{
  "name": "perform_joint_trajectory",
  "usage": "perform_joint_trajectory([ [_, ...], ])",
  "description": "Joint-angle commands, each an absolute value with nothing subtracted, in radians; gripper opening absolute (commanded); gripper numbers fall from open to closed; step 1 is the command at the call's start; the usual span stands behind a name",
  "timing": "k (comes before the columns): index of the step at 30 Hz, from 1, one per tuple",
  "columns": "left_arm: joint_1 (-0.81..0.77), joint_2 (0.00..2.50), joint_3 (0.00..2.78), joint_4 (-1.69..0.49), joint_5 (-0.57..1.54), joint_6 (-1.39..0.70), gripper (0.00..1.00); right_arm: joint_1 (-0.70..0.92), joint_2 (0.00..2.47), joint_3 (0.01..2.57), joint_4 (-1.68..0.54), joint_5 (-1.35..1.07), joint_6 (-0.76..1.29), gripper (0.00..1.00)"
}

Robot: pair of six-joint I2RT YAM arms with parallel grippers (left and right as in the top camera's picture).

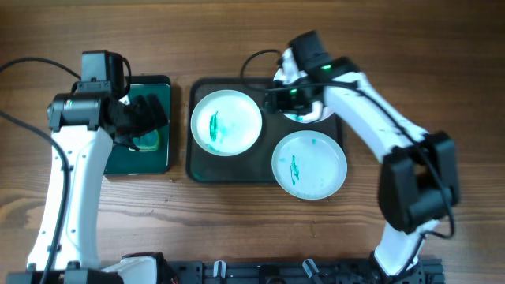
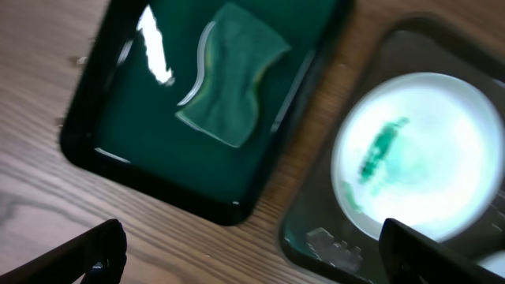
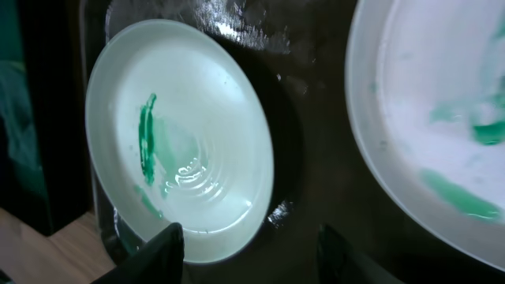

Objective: Clean dirty plates on tray and stack at the side
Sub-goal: 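Grasp the rim of the upper-left plate with the right gripper, then grasp the green-yellow sponge from the water tray with the left gripper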

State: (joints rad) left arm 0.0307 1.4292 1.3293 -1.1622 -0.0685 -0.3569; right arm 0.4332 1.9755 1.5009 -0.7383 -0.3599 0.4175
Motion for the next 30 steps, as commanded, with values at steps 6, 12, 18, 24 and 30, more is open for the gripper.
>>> perform_joint_trajectory([
  [6,0.031,1.505,1.343,-1.15,-0.23,-0.404,1.0,0.525,2.073,1.524,-0.695,-0.19,0.52,0.47],
  [12,0.031,1.541,1.343,-1.119,-0.231,-0.396,1.0,0.544,2.138,1.524,-0.682,-0.19,0.516,0.28],
  [18,0.031,1.541,1.343,-1.065,-0.245,-0.339,0.8,0.544,2.18,1.523,-0.67,-0.191,0.527,0.05],
  [24,0.033,1.555,1.341,-1.012,-0.244,-0.257,0.67,0.544,2.186,1.523,-0.67,-0.19,0.542,0.04],
  [30,0.065,1.661,1.341,-0.974,-0.22,-0.222,0.72,0.544,2.186,1.523,-0.67,-0.19,0.538,0.04],
])
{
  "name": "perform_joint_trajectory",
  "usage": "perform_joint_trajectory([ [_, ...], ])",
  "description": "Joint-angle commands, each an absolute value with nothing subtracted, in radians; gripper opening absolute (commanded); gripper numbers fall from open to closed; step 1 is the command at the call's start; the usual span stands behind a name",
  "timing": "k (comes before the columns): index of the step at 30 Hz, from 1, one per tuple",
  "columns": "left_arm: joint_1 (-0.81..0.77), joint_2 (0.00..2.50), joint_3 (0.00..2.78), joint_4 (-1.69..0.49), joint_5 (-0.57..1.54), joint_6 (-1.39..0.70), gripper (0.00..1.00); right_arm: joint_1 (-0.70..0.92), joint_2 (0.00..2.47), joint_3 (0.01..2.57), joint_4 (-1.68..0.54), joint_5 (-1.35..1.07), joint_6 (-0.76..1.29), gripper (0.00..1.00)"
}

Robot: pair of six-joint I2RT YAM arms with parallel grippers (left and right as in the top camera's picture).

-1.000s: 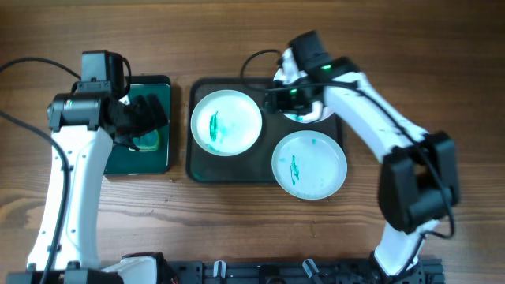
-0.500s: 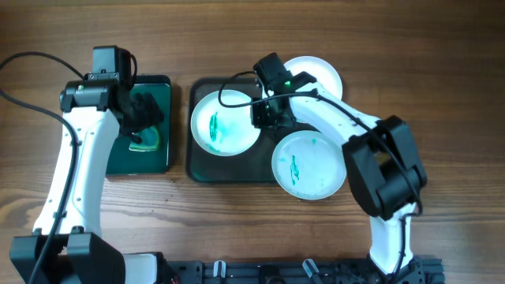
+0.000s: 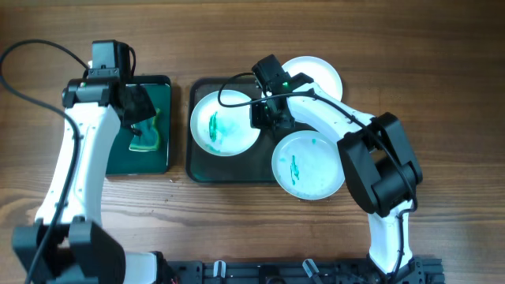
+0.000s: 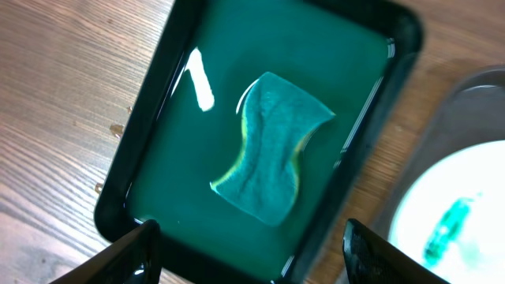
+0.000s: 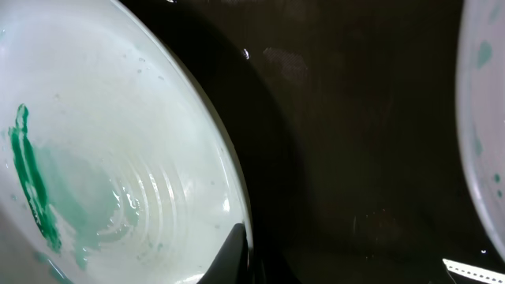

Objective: Clean dirty plates on tray and stack at the side
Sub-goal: 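Grasp the green-yellow sponge from the water tray with the left gripper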

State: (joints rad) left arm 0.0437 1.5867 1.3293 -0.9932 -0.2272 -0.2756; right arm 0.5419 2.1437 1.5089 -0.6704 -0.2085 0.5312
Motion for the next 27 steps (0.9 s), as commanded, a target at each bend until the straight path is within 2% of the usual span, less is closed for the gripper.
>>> perform_joint_trajectory([
  [1,0.066,1.692,1.341,-0.958,-0.2,-0.203,0.72,0.544,2.186,1.523,-0.667,-0.19,0.538,0.04],
  [4,0.066,1.788,1.341,-0.908,-0.165,-0.16,0.75,0.544,2.186,1.523,-0.658,-0.191,0.543,0.04],
  [13,0.071,2.027,1.341,-0.844,-0.165,-0.162,0.75,0.544,2.186,1.523,-0.651,-0.19,0.549,0.04],
  [14,0.07,2.048,1.341,-0.84,-0.165,-0.164,0.71,0.544,2.186,1.523,-0.651,-0.19,0.549,0.04],
  [15,0.07,2.063,1.341,-0.84,-0.165,-0.164,0.59,0.544,2.186,1.523,-0.651,-0.191,0.55,0.04],
  [16,0.07,2.065,1.341,-0.84,-0.165,-0.164,0.23,0.544,2.186,1.523,-0.651,-0.191,0.55,0.04],
  [17,0.07,2.065,1.341,-0.84,-0.165,-0.165,0.09,0.544,2.186,1.523,-0.651,-0.191,0.55,0.04],
  [18,0.07,2.058,1.343,-0.842,-0.165,-0.165,0.04,0.544,2.186,1.523,-0.65,-0.191,0.55,0.04],
  [27,0.07,1.969,1.488,-1.001,-0.16,-0.168,0.04,0.544,2.186,1.523,-0.648,-0.191,0.55,0.04],
])
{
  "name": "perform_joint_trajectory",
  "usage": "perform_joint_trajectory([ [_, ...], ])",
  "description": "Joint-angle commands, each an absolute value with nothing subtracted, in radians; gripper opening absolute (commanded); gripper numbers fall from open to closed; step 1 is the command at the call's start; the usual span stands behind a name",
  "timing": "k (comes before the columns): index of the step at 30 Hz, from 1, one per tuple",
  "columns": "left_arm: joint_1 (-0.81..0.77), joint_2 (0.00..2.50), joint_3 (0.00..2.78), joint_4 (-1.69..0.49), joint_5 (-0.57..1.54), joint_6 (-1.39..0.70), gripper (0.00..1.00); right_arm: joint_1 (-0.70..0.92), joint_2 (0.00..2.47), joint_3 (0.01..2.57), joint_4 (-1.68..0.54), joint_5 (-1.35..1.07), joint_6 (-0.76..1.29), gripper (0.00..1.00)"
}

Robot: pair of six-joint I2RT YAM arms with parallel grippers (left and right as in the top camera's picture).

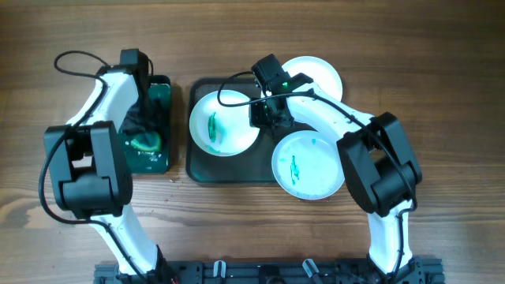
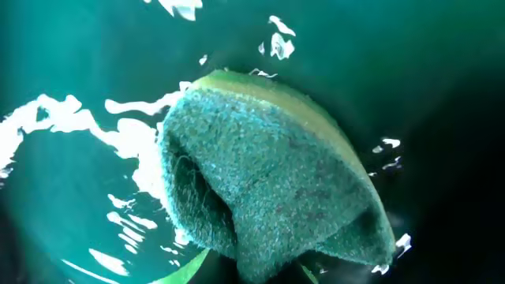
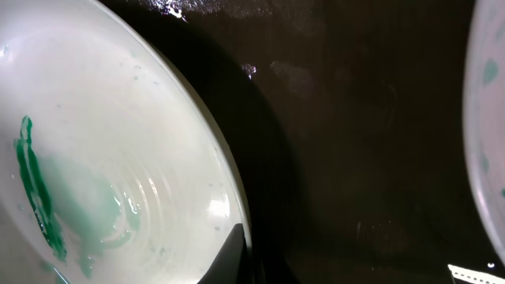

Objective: Clean dirty plates on tray and stack at the side
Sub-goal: 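Grasp the green-yellow sponge from the water tray with the left gripper, then scrub the held plate with the sponge in the left gripper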

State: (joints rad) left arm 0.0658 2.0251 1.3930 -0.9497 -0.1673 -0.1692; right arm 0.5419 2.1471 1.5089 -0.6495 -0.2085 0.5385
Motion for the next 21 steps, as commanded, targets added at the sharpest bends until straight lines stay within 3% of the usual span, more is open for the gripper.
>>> perform_joint_trajectory([
  [1,0.07,1.947,1.522,-1.038,-0.136,-0.167,0.04,0.544,2.186,1.523,-0.648,-0.191,0.55,0.04],
  [9,0.015,1.874,1.551,-1.053,0.288,-0.184,0.04,0.544,2.186,1.523,-0.648,-0.199,0.549,0.04],
  [21,-0.228,2.022,1.347,-0.796,0.187,-0.451,0.04,0.537,2.186,1.523,-0.657,-0.21,0.553,0.04],
])
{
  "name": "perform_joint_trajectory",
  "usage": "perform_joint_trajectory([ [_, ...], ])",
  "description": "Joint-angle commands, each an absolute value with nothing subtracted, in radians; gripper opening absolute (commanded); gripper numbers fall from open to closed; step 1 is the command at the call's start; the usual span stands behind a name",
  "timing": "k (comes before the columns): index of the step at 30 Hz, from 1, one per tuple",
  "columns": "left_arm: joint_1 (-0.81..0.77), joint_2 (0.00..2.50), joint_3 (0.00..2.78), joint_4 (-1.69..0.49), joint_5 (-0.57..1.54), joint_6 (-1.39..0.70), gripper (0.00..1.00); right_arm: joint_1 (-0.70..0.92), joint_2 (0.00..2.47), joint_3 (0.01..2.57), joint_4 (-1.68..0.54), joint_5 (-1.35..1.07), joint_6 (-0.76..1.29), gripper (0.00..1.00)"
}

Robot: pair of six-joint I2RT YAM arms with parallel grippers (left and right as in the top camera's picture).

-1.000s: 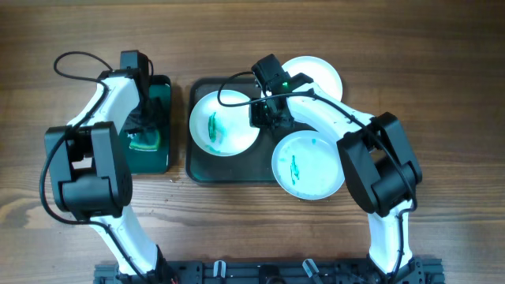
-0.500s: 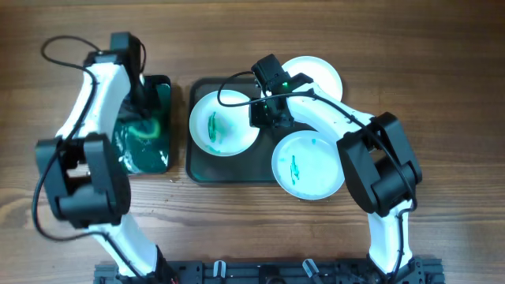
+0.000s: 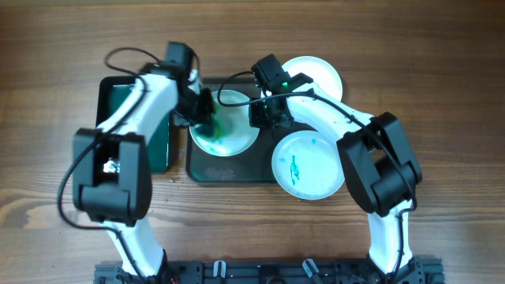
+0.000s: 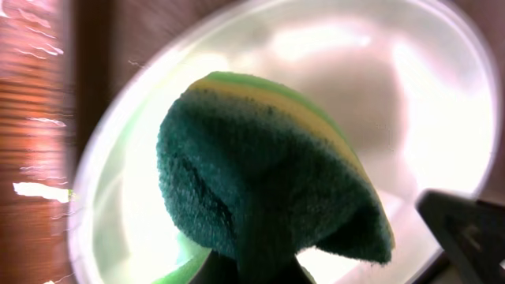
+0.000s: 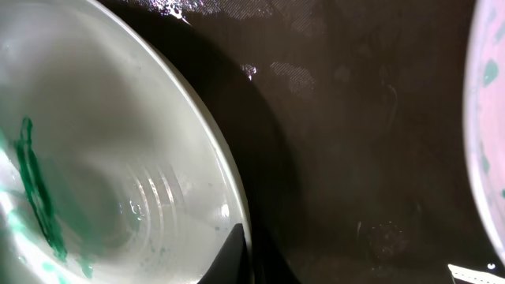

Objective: Clean dirty plates on tray and stack at the side
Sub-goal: 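Scrub the held plate with the sponge in the left gripper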

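Three white plates show in the overhead view. On the black tray (image 3: 237,172) the left plate (image 3: 233,134) carries green smears, and so does the front right plate (image 3: 309,164). A third plate (image 3: 316,72) lies at the back right. My left gripper (image 3: 203,117) is shut on a green and yellow sponge (image 4: 268,173) and holds it against the left plate (image 4: 394,87). At that plate's right rim (image 5: 229,197) my right gripper (image 5: 246,248) is shut, pinching it.
A green tray of water (image 3: 158,154) sits left of the black tray, partly under my left arm. The front right plate overhangs the black tray's right edge. Wooden table (image 3: 442,47) lies all around. Cables run above both arms.
My left gripper, shut on the sponge, was down in the green water tray. Now it holds the sponge on the left plate. My right gripper has stayed on the plate's rim.
At first my left gripper hung open above the sponge in the water tray and my right was open over the black tray. Then the right stood at the left plate's rim. After that the left was shut on the sponge, which now rests on that plate.
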State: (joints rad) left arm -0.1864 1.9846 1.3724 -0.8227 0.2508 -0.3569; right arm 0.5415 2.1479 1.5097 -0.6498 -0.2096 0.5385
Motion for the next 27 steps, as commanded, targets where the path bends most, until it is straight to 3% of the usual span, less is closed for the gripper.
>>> perform_joint_trajectory([
  [1,-0.237,2.035,1.346,-0.795,0.159,-0.467,0.04,0.537,2.186,1.523,-0.659,-0.21,0.553,0.04],
  [7,-0.252,2.077,1.345,-0.788,0.108,-0.481,0.04,0.528,2.186,1.518,-0.659,-0.234,0.553,0.04],
  [12,-0.25,2.076,1.345,-0.731,0.515,-0.073,0.04,0.517,2.186,1.512,-0.657,-0.247,0.553,0.04],
  [14,-0.25,2.076,1.346,-0.686,0.515,-0.069,0.04,0.517,2.186,1.512,-0.657,-0.247,0.553,0.04],
  [18,-0.251,2.076,1.346,-0.577,0.186,-0.316,0.04,0.517,2.186,1.512,-0.657,-0.247,0.552,0.04],
  [23,-0.251,2.076,1.346,-0.603,-0.24,-0.542,0.04,0.517,2.186,1.511,-0.657,-0.247,0.55,0.04],
  [27,-0.252,2.076,1.346,-0.721,-0.317,-0.58,0.04,0.517,2.186,1.511,-0.656,-0.247,0.551,0.04],
])
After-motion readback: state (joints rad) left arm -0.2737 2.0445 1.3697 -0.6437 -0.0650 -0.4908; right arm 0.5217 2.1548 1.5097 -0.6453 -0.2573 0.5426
